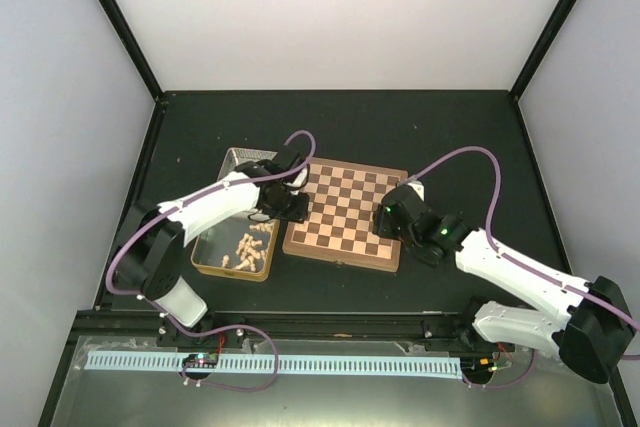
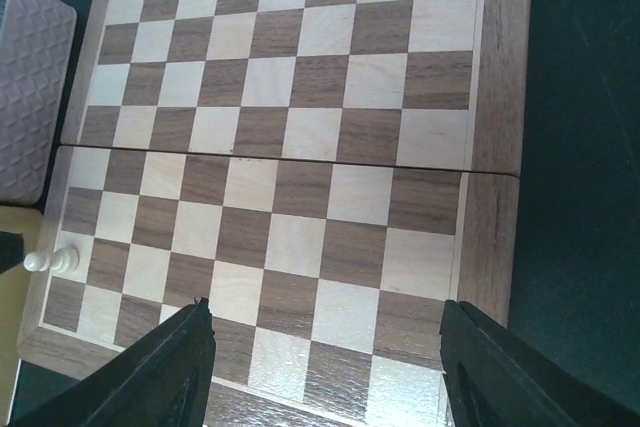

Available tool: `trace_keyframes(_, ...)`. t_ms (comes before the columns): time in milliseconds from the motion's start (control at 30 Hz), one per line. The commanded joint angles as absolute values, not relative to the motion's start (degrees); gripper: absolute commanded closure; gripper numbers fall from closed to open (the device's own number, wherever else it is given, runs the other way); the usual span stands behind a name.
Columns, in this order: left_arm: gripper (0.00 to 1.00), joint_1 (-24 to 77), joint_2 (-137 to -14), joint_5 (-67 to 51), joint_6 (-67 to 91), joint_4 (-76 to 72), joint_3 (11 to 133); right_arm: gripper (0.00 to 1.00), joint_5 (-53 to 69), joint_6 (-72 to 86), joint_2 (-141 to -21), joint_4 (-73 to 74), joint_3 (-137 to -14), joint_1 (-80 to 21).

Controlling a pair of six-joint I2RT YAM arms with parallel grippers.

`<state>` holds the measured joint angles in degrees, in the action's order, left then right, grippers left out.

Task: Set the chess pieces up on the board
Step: Place the chess piece on the chessboard, then pick up the chess piece from the storage box.

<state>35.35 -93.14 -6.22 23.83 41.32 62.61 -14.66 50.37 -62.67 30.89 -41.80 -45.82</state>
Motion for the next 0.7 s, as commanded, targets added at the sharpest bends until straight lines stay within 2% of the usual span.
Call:
trace_keyframes(0,0.55,35.4,-86.2,-2.2,25.6,42.5,64.6,0.37,-14.8,49.4,-61.8,30.7,-44.1,-45.5)
trace_keyframes(200,0.55,32.1,-74.3,5.7,30.7,39.4,56.4,0.37,-14.7,48.0,-63.2,29.0,-44.9,-45.4)
trace_keyframes(367,0.54,26.7,-65.8,7.4,33.6,38.3,46.9,0.37,-13.1,47.3,-66.6,28.1,-46.8,-45.3)
trace_keyframes(667,0.61,19.5,-66.7,3.5,32.7,40.4,39.6,0.39,-9.7,47.0,-72.1,27.3,-49.5,-45.3)
